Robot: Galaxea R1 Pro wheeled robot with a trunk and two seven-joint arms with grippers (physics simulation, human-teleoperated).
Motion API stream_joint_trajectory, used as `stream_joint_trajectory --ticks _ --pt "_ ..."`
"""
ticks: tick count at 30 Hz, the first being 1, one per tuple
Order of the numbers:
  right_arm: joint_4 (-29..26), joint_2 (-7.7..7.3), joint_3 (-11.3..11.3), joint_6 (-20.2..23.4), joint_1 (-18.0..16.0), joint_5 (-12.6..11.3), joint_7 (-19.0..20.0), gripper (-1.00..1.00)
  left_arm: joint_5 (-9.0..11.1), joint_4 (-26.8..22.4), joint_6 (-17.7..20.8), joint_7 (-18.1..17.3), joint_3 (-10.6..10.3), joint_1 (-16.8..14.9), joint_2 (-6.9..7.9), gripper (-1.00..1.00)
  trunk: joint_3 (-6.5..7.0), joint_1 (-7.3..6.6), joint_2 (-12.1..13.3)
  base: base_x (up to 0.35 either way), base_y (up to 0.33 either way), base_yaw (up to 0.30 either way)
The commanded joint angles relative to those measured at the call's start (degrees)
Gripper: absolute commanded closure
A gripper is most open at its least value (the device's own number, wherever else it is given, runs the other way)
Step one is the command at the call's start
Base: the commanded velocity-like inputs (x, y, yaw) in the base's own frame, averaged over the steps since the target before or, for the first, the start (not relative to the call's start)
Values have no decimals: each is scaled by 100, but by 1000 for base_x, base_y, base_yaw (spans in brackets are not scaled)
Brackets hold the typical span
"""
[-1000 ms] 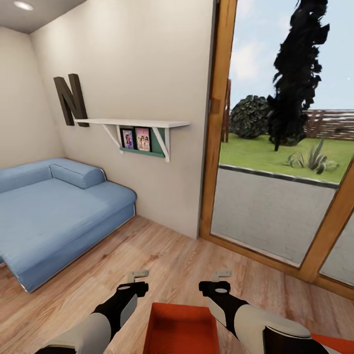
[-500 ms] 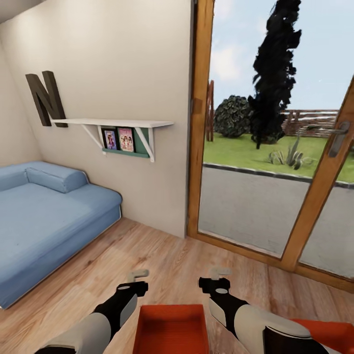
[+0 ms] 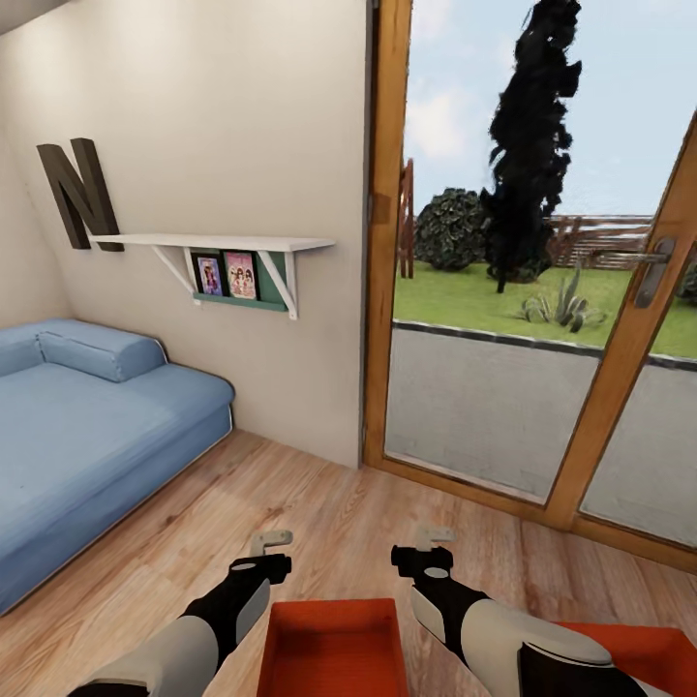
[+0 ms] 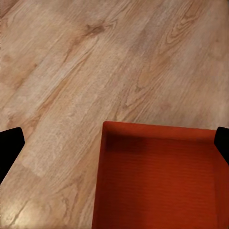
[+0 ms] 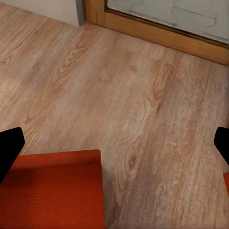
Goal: Move the two storage containers from the living room to the garage. In the garage, place one container on the floor and stack the other container on top of it (either order is fine).
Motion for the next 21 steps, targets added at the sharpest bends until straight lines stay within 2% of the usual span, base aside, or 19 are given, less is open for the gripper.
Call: stream_joint_trajectory --ticks 1,9,21 --pt "-5 0 48 -15 -2 -56 -24 -100 45 -13 31 24 -8 -1 0 -100 -6 0 -3 0 0 0" --pt "0 0 35 34 -1 -56 -32 -100 51 -13 47 21 -8 -1 -6 -100 -50 0 -3 0 0 3" --pt "-1 0 40 26 0 -56 -27 -100 52 -4 62 19 -8 -1 0 -100 -163 0 -3 0 0 67"
